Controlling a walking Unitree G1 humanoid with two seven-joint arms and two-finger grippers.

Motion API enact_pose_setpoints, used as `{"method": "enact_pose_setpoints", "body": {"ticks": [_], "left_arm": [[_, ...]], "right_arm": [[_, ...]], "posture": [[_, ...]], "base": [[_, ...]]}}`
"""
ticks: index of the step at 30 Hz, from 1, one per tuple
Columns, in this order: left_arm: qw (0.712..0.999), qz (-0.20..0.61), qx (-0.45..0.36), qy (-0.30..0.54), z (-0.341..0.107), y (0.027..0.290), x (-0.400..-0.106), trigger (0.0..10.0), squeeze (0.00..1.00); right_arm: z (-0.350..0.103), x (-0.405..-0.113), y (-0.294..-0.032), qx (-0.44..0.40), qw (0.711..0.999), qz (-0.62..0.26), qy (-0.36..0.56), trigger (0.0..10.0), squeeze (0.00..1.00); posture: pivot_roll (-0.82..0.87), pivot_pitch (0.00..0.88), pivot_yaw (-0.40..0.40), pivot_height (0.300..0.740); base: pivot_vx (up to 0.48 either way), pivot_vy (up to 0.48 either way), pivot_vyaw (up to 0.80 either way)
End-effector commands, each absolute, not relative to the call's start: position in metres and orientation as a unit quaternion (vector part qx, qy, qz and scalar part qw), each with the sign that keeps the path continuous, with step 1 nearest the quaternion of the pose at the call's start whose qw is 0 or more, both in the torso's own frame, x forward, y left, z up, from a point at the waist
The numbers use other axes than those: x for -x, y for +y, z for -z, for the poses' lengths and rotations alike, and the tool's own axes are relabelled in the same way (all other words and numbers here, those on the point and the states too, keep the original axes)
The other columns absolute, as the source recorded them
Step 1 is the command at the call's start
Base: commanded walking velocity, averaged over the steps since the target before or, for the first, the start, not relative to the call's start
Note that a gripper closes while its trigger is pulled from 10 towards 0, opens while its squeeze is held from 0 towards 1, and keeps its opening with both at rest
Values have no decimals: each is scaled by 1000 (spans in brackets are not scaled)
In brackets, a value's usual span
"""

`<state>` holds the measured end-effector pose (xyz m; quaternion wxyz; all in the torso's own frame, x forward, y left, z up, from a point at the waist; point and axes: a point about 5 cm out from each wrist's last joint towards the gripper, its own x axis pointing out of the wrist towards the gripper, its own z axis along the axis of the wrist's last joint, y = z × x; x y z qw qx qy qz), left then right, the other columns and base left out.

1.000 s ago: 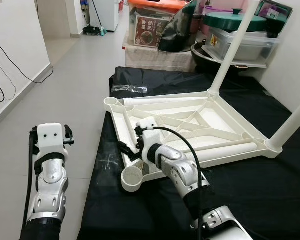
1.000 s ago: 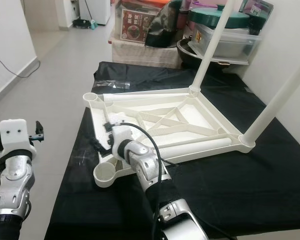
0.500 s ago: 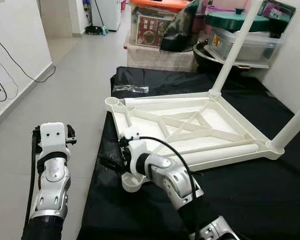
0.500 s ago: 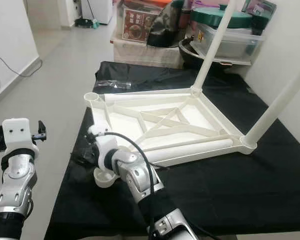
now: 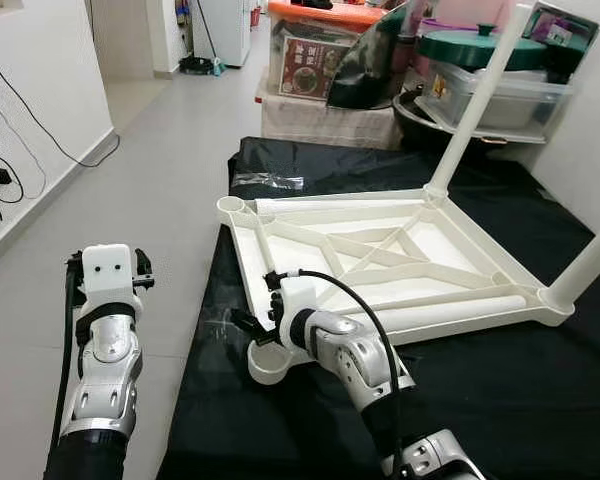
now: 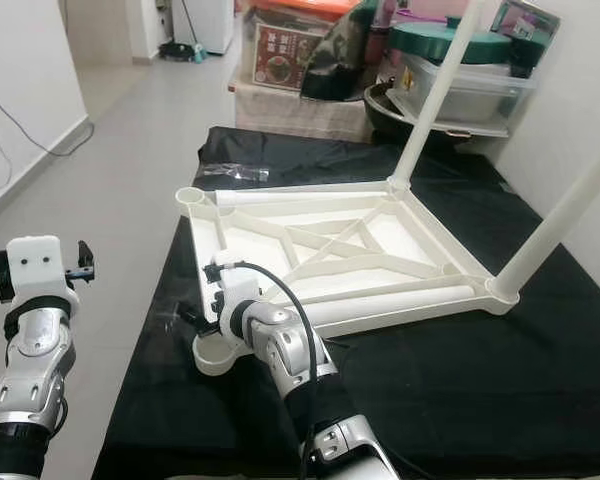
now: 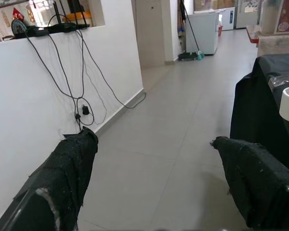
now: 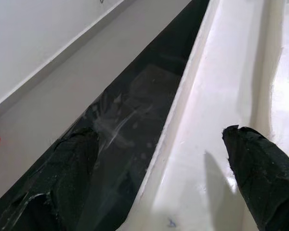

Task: Building children table

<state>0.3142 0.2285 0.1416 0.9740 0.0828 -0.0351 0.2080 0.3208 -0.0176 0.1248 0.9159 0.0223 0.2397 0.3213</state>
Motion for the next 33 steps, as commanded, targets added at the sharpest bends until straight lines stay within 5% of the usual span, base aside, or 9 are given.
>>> {"method": "enact_pose_setpoints", "body": {"ticks": [1,3,5,14,22,24,27,30,33], "left_arm": [[977,-197,-82,-26,-136,222,-316,10000,0],[977,-193,-82,-25,-136,220,-317,10000,0],[978,-191,-82,-24,-135,219,-317,10000,0],[980,-183,-81,-19,-133,217,-317,10000,0],[983,-169,-77,-9,-126,211,-317,10000,0],[983,-168,-77,-8,-126,210,-317,10000,0],[984,-162,-77,-8,-126,208,-318,10000,0],[984,-162,-77,-8,-126,208,-318,10000,0],[984,-162,-78,-6,-125,210,-318,10000,0]], "right_arm": [[-116,-317,-19,-18,909,-322,264,10000,0],[-115,-314,-21,-17,903,-330,275,9255,0],[-113,-311,-23,-2,897,-343,280,10000,0],[-93,-291,-47,114,856,-408,296,10000,0],[-79,-260,-155,282,753,-472,362,10000,0],[-80,-259,-161,291,746,-475,365,10000,0],[-82,-246,-198,357,690,-500,383,10000,0],[-83,-240,-211,377,668,-509,391,10000,0],[-96,-215,-245,405,598,-554,414,10000,0]], "posture": [[102,0,-112,740],[101,0,-115,740],[99,0,-116,740],[97,0,-122,740],[72,0,-119,740],[72,0,-119,740],[70,0,-120,740],[70,0,-120,740],[67,0,-121,740]], "base": [[0,0,0],[0,0,0],[0,0,0],[0,0,0],[0,0,0],[0,0,0],[0,0,0],[0,0,0],[0,0,0]]}}
